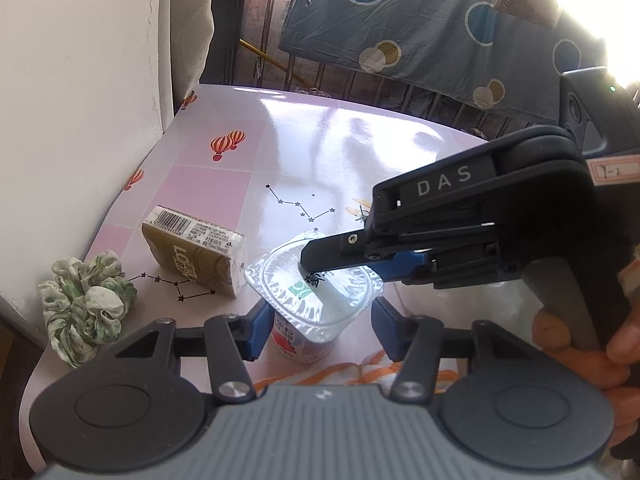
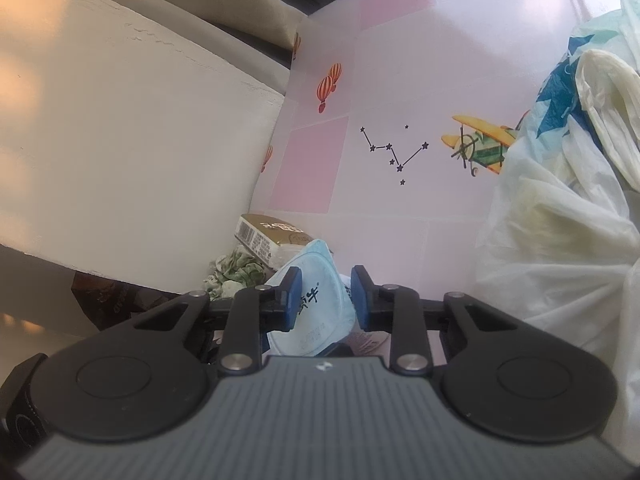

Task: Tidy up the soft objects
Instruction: 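Lift the yogurt cup with the right gripper and carry it to the box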

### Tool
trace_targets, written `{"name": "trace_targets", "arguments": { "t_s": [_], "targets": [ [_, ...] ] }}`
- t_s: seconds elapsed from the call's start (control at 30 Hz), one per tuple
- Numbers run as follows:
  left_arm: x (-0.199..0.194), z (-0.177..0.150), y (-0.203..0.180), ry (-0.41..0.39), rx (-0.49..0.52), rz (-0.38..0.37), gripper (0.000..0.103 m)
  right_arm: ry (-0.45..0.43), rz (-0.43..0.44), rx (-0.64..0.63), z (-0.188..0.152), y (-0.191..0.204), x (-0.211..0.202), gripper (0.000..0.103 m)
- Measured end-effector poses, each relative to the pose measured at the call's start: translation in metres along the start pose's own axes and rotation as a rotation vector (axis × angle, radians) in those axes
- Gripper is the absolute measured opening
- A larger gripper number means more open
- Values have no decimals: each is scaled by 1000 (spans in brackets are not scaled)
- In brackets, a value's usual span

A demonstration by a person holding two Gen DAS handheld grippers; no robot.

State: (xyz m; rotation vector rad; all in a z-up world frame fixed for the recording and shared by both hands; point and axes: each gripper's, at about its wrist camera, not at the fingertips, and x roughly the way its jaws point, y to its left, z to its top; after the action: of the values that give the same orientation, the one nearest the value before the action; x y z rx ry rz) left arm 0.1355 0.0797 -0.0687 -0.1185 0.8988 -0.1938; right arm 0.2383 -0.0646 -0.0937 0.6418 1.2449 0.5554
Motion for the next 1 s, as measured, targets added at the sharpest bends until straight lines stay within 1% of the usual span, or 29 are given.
{"name": "trace_targets", "arguments": {
  "t_s": [0.23, 0.5, 0.6, 0.77, 0.87, 1.0],
  "targets": [
    [-16, 4, -2, -32, -14, 9, 54, -7, 11, 1, -4, 6, -10, 25],
    [-54, 18, -17, -103, 18, 18, 54, -59, 61, -17, -7, 28, -47, 25],
    [-70, 23, -29, -134, 38, 12, 54, -86, 77, -20, -10, 35, -71, 25],
    [-95, 31, -62, -180, 89, -11, 54, -145, 95, -17, -14, 37, -119, 25],
    [-107, 37, -86, -203, 119, -37, 54, -189, 99, -8, -18, 33, -154, 25],
    [-119, 42, -127, -228, 169, -90, 54, -260, 89, 8, -26, 19, -206, 25]
  ]
}}
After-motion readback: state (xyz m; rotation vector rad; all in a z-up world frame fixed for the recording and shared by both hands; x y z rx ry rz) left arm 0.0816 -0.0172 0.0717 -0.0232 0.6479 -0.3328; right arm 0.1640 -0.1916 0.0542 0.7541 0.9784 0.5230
